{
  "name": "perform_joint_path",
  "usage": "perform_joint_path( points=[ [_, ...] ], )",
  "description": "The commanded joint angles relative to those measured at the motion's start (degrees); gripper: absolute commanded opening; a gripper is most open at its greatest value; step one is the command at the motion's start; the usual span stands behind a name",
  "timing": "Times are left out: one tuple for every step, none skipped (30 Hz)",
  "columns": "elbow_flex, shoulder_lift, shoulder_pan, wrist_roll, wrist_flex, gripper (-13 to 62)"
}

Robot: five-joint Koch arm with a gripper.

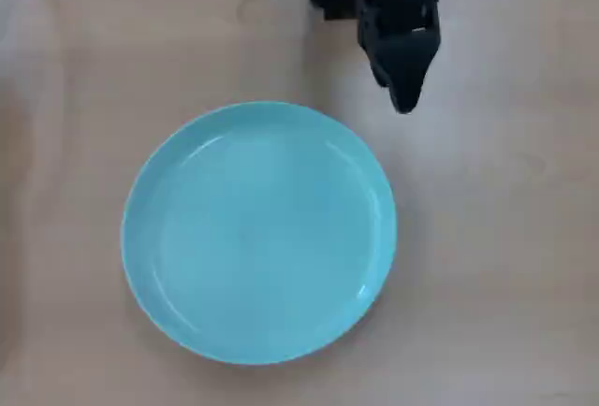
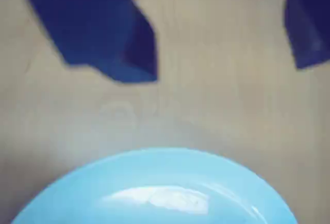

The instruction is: Move the green bowl from right to left

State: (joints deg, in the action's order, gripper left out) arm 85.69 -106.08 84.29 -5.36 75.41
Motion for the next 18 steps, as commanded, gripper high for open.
perform_joint_path(
  points=[
    [38.94, -22.06, 4.66, 6.24, -26.81, 27.9],
    [38.94, -22.06, 4.57, 6.24, -26.81, 27.9],
    [38.94, -22.06, 4.57, 6.24, -26.81, 27.9],
    [38.94, -22.06, 4.57, 6.24, -26.81, 27.9],
    [38.85, -22.15, 4.57, 6.24, -26.81, 27.9],
    [38.85, -22.15, 4.57, 6.24, -26.81, 27.9],
    [38.76, -22.15, 4.57, 6.24, -26.81, 27.9],
    [38.67, -22.15, 4.57, 6.24, -26.81, 27.9],
    [38.67, -22.15, 4.57, 6.24, -26.81, 27.9],
    [38.58, -22.15, 4.57, 6.24, -26.81, 27.9],
    [38.58, -22.15, 4.57, 6.24, -26.81, 27.9],
    [38.5, -22.32, 4.57, 6.33, -26.81, 27.9],
    [38.32, -22.68, 4.57, 6.33, -26.81, 27.9],
    [38.23, -23.03, 4.48, 6.33, -26.72, 27.9],
    [38.14, -23.38, 4.48, 6.33, -26.72, 27.9],
    [38.14, -23.64, 4.31, 6.42, -26.72, 27.9],
    [38.14, -23.82, 4.04, 6.94, -26.72, 27.9],
    [38.14, -23.99, 3.87, 7.65, -26.72, 27.9]
  ],
)
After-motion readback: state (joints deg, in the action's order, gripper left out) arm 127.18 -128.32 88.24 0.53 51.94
